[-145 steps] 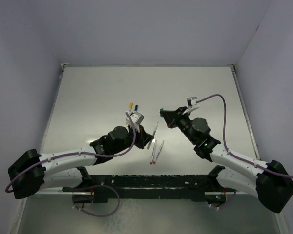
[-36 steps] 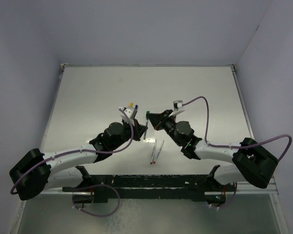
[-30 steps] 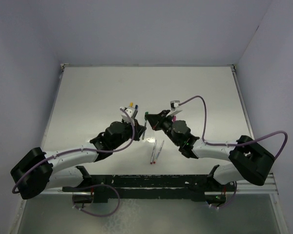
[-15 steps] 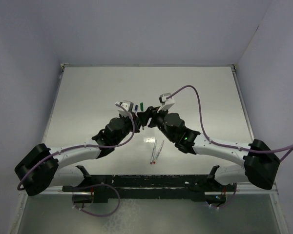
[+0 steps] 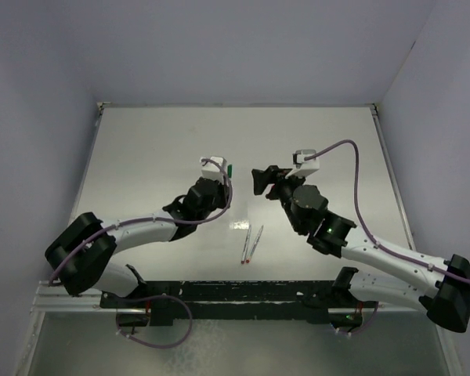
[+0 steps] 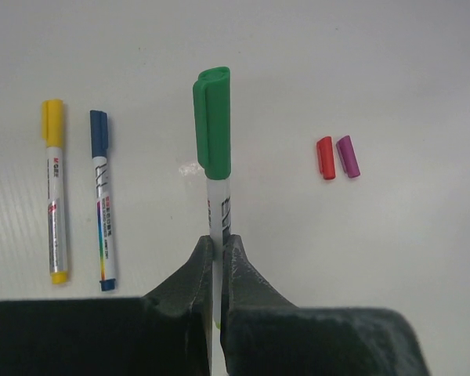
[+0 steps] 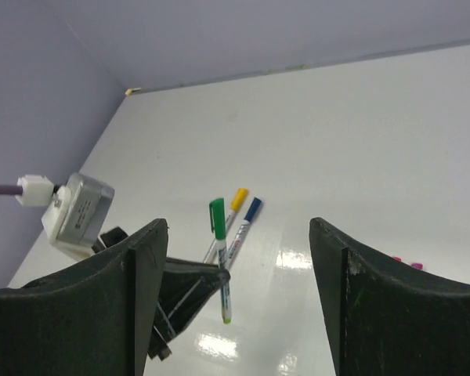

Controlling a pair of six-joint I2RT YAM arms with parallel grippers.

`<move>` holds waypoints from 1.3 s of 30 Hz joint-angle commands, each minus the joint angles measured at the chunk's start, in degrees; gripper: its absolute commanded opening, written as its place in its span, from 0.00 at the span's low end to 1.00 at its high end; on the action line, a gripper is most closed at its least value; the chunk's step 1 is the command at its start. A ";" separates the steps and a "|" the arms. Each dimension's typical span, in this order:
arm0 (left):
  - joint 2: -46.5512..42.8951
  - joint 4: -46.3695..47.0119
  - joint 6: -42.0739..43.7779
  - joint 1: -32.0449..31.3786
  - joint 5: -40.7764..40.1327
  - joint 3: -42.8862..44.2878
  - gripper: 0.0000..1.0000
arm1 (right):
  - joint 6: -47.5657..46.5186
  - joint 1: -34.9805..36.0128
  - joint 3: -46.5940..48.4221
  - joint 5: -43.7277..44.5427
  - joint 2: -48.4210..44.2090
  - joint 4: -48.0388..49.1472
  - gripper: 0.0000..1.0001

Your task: Insert the pens into the pen caps

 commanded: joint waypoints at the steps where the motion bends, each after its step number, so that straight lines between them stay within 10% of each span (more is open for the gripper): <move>1: 5.55 -5.98 2.78 2.10 0.73 8.23 0.00 | 3.95 -0.16 -1.72 5.10 -3.11 -7.07 0.74; 20: 25.05 -21.48 2.09 6.78 0.29 24.70 0.01 | 11.03 -0.16 -6.88 5.10 -8.78 -14.04 0.74; 39: 26.82 -23.94 -0.24 7.55 1.76 27.65 0.29 | 13.03 -0.17 -7.76 4.69 -8.46 -14.97 0.73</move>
